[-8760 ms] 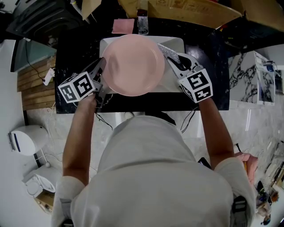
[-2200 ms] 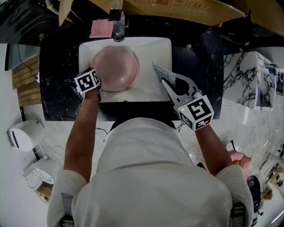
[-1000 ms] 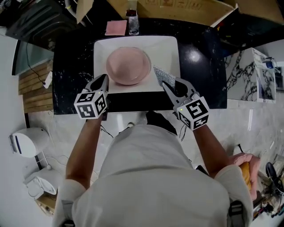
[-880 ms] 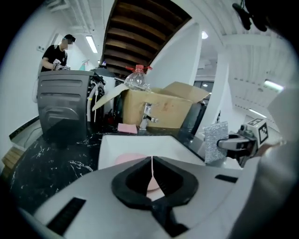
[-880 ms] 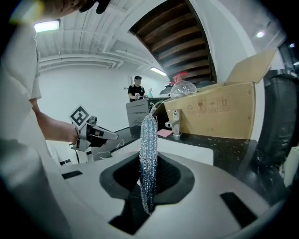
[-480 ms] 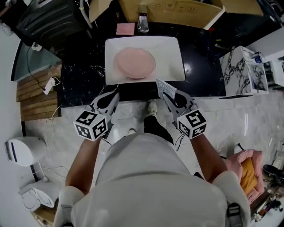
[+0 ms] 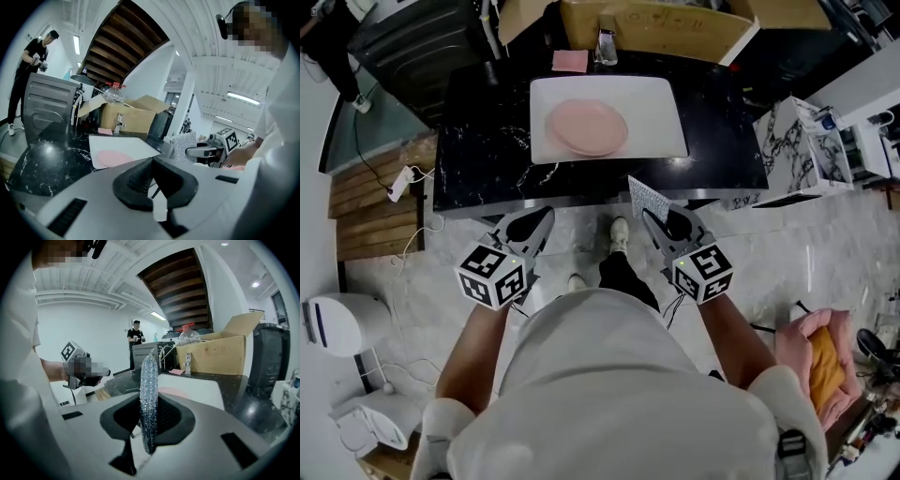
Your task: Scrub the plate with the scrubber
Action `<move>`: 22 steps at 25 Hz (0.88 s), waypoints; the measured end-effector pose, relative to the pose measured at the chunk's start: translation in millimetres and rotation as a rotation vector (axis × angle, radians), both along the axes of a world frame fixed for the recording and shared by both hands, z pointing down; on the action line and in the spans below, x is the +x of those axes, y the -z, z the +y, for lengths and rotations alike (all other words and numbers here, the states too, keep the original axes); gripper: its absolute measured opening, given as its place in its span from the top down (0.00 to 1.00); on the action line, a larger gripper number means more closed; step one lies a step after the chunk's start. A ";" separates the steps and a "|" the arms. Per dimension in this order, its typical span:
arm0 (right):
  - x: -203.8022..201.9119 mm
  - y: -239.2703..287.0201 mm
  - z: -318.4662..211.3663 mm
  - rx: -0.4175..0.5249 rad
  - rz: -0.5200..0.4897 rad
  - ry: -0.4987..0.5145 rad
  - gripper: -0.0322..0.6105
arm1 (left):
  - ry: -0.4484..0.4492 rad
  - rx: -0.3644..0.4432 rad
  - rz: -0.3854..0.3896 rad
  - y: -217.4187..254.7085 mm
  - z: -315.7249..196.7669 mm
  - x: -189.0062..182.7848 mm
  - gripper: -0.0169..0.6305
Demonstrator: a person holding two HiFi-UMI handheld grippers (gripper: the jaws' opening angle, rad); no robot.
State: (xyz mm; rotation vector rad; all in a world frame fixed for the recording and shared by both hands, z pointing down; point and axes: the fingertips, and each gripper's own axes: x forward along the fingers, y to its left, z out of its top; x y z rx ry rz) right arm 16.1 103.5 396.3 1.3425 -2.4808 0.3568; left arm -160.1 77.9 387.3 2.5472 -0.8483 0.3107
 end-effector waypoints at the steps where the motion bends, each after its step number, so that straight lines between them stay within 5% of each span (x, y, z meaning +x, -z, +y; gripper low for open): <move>1: -1.8 1.4 4.8 0.003 0.002 -0.002 0.83 | -0.002 0.002 0.002 0.6 4.3 -2.1 0.98; 22: -3.0 10.6 68.1 0.025 0.021 -0.050 0.83 | -0.012 -0.002 -0.007 -9.5 52.9 -17.1 0.98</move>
